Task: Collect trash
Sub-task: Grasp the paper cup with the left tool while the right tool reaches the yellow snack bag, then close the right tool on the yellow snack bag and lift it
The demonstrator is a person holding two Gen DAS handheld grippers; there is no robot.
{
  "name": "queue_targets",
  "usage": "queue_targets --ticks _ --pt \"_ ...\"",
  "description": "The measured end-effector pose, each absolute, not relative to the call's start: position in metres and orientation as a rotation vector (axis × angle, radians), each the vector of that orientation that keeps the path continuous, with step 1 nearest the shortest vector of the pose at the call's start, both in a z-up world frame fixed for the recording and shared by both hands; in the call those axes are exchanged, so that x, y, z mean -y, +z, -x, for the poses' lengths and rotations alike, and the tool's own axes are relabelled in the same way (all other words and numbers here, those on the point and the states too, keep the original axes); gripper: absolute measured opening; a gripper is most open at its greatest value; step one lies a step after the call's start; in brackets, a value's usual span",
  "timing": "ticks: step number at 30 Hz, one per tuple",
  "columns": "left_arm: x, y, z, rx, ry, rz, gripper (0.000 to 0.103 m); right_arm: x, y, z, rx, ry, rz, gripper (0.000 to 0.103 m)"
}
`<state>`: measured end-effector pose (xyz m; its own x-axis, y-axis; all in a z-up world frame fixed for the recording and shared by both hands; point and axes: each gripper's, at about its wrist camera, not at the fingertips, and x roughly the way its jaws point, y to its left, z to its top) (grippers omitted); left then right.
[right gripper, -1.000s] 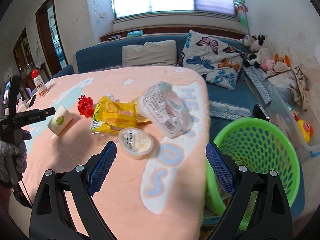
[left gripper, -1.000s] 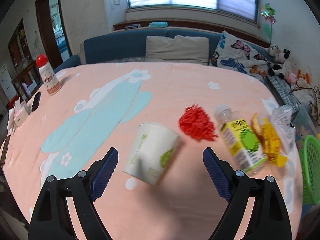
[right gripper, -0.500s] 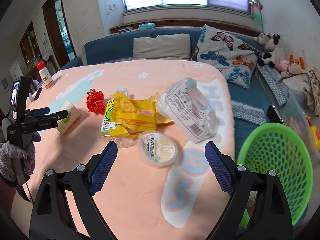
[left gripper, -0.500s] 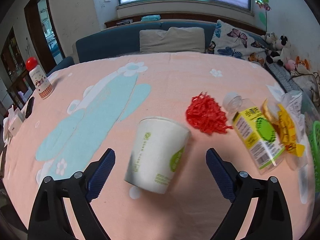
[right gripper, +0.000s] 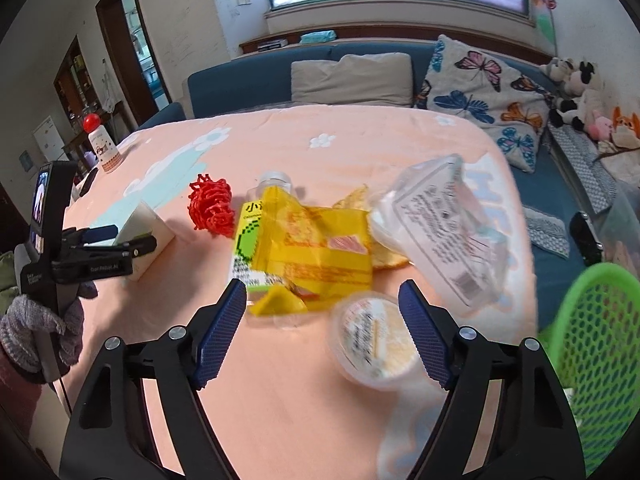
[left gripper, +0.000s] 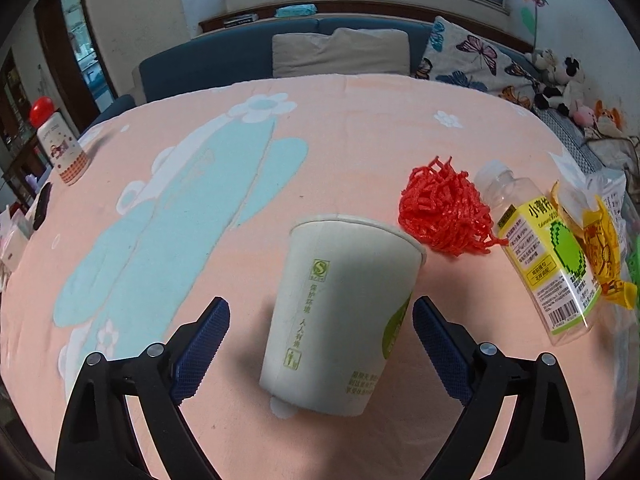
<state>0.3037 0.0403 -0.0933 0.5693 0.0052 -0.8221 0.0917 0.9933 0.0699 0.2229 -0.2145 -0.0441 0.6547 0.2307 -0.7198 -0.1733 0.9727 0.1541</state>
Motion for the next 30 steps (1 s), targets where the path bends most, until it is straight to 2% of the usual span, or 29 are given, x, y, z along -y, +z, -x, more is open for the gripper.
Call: queue_targets --ticks 3,6,10,12,14,21,30 --pt "-0.040 -0.098 -0.308 -0.977 -0.062 -0.114 0.089 0.206 -0.050 -0.236 -0.832 0.242 -0.075 0.078" --pt "-0.041 -0.103 -0.312 -0.993 -0.073 -0.106 0.084 0.198 -0.055 -0.247 -0.837 0.248 -0.065 0.078" --pt "-0.041 -0.108 -0.315 -1.012 -0.093 -0.097 0.071 0.191 -0.061 -0.258 -0.840 0.228 -0.040 0.078" --pt "-0.040 -0.111 -0.316 -1.023 -0.107 -0.094 0.064 0.190 -0.063 -0.261 -0.842 0.221 -0.035 0.073" --pt "-0.037 -0.112 -0.315 -1.020 -0.109 -0.101 0.064 0.190 -0.065 -0.264 -0.845 0.212 -0.029 0.066" --pt "-0.036 -0.106 -0.306 -1.004 -0.123 -0.091 0.062 0.195 -0.062 -0.259 -0.832 0.201 -0.031 0.055" --pt "-0.025 -0.076 -0.276 -0.943 -0.176 -0.065 0.062 0.208 -0.044 -0.226 -0.793 0.229 -0.081 0.047"
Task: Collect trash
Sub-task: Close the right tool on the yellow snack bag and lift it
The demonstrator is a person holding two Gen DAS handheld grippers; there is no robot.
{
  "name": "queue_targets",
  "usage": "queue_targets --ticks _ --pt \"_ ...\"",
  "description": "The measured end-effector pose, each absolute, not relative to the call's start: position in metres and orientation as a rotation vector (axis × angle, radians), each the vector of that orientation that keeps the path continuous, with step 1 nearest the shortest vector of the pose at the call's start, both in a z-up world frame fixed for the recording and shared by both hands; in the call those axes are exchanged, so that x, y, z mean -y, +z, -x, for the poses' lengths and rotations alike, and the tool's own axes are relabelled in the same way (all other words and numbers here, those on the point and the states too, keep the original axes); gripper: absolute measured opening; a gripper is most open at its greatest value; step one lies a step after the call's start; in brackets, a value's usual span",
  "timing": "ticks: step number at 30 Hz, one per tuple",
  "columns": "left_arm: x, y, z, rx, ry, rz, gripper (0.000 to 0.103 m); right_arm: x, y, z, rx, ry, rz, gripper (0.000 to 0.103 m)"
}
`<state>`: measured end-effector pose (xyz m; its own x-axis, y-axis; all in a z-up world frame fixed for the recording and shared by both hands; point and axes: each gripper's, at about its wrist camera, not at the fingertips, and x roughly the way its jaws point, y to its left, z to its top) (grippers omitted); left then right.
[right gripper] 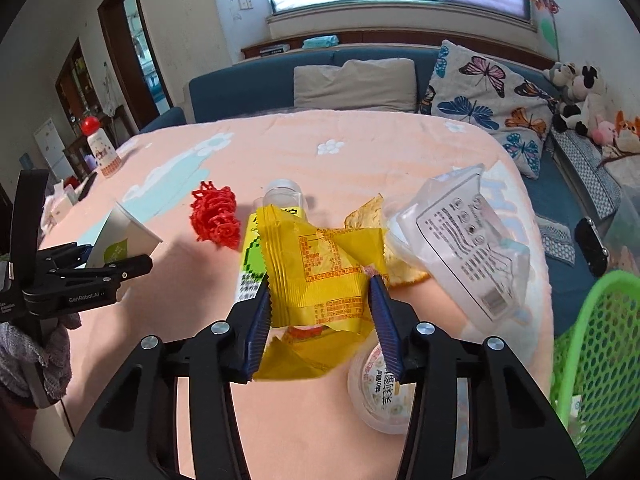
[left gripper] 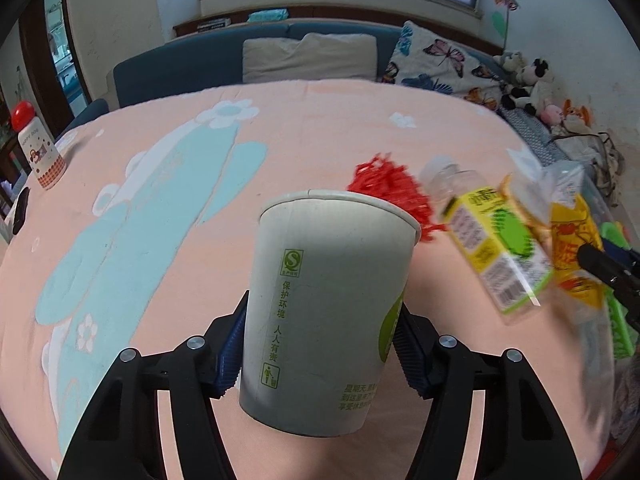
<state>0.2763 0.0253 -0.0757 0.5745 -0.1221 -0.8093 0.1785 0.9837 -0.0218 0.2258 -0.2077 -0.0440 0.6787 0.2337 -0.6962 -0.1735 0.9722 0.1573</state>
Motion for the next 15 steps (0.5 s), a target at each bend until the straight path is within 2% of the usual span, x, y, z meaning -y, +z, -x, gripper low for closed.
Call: queue_targets --ticks 15 --pt "0.032 -0.036 -0.228 -0.868 -0.318 -0.090 0.062 0.244 -0.012 -0.158 -0.714 0.197 -0.121 0.047"
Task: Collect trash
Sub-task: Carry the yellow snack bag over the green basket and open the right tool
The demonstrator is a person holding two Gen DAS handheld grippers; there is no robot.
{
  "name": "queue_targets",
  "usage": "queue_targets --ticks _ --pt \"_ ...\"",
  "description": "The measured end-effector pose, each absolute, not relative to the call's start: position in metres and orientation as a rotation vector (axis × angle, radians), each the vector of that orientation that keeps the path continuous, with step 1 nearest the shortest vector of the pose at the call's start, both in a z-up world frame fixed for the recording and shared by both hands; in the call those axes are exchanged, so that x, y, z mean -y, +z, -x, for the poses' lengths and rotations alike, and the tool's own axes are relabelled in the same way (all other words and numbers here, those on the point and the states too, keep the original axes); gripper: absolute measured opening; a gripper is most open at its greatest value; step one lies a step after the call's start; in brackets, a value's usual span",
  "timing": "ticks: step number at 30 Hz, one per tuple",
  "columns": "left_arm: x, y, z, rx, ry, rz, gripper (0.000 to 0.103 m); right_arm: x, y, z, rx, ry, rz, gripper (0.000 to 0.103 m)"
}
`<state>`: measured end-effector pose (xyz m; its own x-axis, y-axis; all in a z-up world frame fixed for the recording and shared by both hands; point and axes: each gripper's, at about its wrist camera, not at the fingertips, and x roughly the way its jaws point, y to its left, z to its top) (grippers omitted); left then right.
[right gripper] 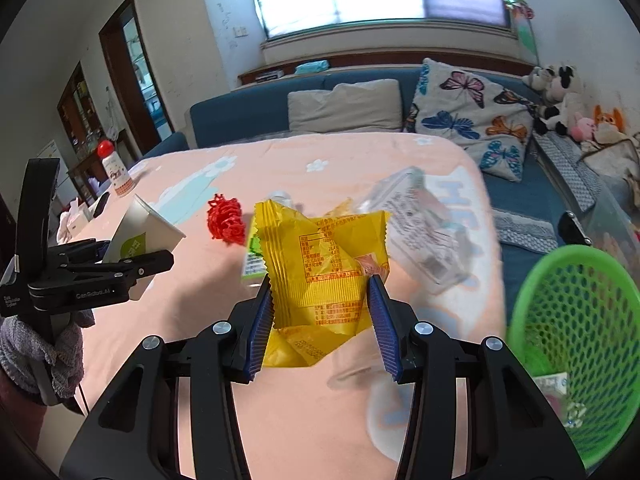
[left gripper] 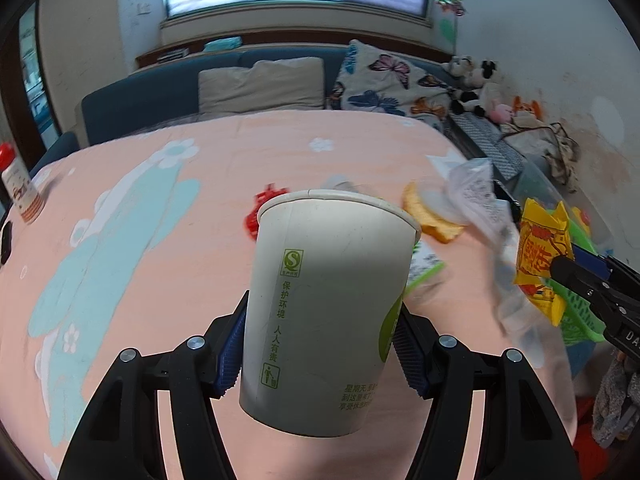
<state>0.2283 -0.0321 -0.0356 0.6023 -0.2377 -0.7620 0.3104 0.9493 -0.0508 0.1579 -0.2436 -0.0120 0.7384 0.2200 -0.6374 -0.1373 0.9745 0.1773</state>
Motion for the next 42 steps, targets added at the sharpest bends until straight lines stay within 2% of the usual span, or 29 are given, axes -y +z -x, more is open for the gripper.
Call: queue_targets --ticks 23,35,42 --pt "0.112 -0.014 -0.205 -0.840 -0.448 -0.153 0.062 0.318 0.004 -0.107 -0.652 0.067 -0.195 0.046" --pt "0.186 -0.006 -0.195 -0.827 -0.555 -0.206 0.062 0.390 -0.005 -0.084 -0.666 -0.075 -0.222 0.046" --pt "0.237 0.001 -0.187 -0.818 -0.620 -0.240 0.062 0.427 -0.021 -0.074 -0.695 -0.150 -0.252 0.050"
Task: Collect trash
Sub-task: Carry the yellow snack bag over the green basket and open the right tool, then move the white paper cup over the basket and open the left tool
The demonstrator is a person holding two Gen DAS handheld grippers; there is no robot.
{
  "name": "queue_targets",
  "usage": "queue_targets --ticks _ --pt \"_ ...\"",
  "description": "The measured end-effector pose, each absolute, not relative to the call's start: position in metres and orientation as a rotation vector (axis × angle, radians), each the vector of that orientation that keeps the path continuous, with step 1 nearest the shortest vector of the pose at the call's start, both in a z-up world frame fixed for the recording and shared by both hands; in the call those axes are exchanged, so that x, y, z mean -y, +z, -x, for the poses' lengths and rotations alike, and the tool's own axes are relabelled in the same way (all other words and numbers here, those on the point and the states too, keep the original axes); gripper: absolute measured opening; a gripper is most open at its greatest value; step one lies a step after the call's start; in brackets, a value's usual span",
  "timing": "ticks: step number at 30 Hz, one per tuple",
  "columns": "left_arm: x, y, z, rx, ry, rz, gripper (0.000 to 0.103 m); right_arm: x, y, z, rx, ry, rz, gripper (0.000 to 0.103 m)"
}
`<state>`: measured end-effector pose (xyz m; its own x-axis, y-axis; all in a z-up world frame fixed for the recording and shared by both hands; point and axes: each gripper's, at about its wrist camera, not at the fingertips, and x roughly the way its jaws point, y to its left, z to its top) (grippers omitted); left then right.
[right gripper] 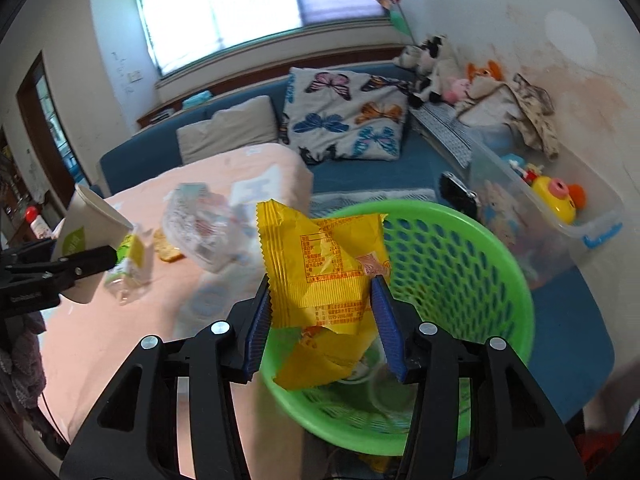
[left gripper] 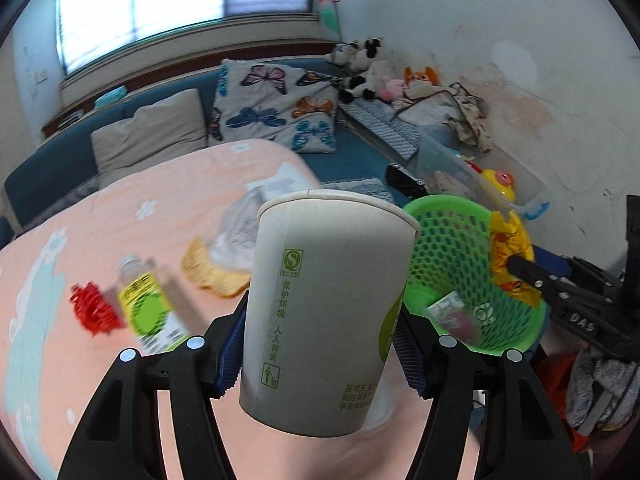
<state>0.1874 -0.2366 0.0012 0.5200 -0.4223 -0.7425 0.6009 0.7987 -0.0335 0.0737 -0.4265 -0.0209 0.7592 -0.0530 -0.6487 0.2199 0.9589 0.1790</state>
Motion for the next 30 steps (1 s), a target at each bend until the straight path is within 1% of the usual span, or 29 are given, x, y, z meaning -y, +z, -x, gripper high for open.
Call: queue_targets --ticks 4,7,9,22,27,29,30 --pt "0.263 0.003 -0.182 -0.814 -0.652 -0.260 0.062 0.443 -0.029 -0.070 -0.708 -0.181 -0.265 0.054" --pt "0.280 0.002 -0.180 -0.816 -0.670 -0.267 0.062 0.454 -0.034 -0.067 -0.715 -0.202 -0.274 0.059" --pt "0.292 0.002 -0.179 -0.819 -0.685 -0.268 0.062 0.459 -0.035 -0.064 -0.717 -0.207 -0.282 0.066" --pt "0.350 -0.011 -0.172 -0.848 -0.754 -0.269 0.063 0.479 -0.034 -0.035 -0.688 -0.235 -0.315 0.066" --pt "0.365 -0.022 -0.172 -0.870 -0.770 -0.259 0.063 0.481 -0.035 -0.025 -0.681 -0.246 -0.312 0.068" --pt "0.369 -0.026 -0.172 -0.879 -0.774 -0.256 0.065 0.482 -0.036 -0.022 -0.680 -0.249 -0.318 0.068" --pt "0.371 -0.028 -0.172 -0.884 -0.780 -0.250 0.068 0.482 -0.036 -0.021 -0.680 -0.249 -0.321 0.068"
